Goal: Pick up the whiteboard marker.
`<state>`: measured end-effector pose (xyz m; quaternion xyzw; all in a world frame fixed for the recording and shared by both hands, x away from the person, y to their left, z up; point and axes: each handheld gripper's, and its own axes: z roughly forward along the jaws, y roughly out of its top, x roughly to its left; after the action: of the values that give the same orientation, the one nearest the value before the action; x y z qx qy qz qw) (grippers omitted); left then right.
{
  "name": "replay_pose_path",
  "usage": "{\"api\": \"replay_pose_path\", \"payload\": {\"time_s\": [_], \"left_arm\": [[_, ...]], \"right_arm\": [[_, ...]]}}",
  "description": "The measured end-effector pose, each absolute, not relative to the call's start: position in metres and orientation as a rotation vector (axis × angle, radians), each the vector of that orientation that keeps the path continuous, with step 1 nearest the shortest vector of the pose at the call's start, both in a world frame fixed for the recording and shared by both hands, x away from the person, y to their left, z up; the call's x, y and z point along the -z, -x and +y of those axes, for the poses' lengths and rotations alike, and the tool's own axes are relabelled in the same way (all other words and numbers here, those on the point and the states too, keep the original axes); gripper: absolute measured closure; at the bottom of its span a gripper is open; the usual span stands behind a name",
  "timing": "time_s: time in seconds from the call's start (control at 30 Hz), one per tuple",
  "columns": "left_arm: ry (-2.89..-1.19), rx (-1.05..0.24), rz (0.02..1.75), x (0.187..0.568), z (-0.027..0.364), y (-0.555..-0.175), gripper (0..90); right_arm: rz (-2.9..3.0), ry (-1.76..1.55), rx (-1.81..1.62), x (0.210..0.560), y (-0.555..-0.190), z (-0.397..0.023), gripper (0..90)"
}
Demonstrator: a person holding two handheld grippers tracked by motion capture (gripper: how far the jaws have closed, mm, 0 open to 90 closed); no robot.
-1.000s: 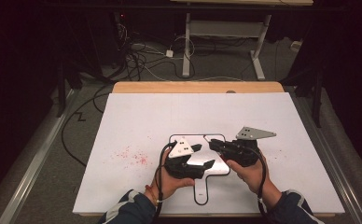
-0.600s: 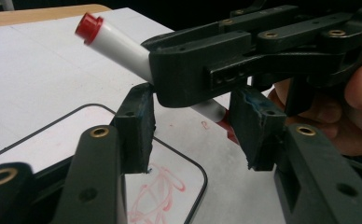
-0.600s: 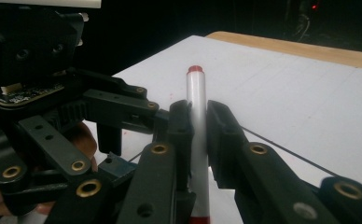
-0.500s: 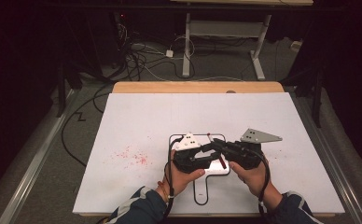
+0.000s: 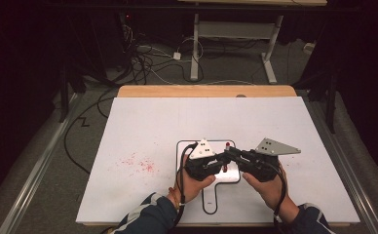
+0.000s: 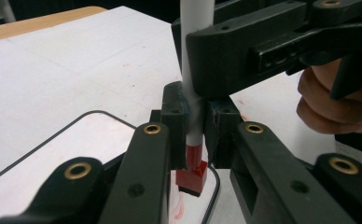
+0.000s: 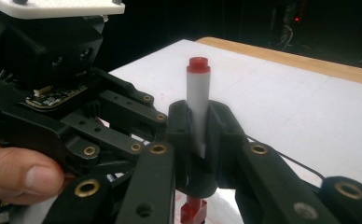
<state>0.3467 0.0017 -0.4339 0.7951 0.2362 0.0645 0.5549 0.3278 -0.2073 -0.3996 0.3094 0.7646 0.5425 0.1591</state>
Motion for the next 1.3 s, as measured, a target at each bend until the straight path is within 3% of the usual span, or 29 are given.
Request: {"api": "replay_pose_path", "payload": {"time_s": [0.17, 0.37, 0.43, 0.87, 1.3], "left_arm": [[-1.91, -0.159, 0.52, 0.44, -0.01, -0.346, 78.2], [-1.973, -0.168, 0.502, 0.456, -0.021, -0.348, 78.3], [-1.981, -0.177, 0.5, 0.458, -0.022, -0.348, 78.2], [-2.032, -0.216, 0.416, 0.465, -0.022, -0.348, 78.5], [-2.074, -0.222, 0.425, 0.463, 0.029, -0.347, 78.6]], "right_arm": [[2.18, -0.901, -1.524, 0.401, -0.322, -0.214, 72.5], [2.177, -0.959, -1.505, 0.401, -0.311, -0.243, 49.7], [2.172, -0.96, -1.496, 0.401, -0.309, -0.249, 47.3], [2.137, -0.865, -1.345, 0.418, -0.286, -0.289, 44.0], [2.158, -0.816, -1.289, 0.422, -0.286, -0.282, 43.0]]}}
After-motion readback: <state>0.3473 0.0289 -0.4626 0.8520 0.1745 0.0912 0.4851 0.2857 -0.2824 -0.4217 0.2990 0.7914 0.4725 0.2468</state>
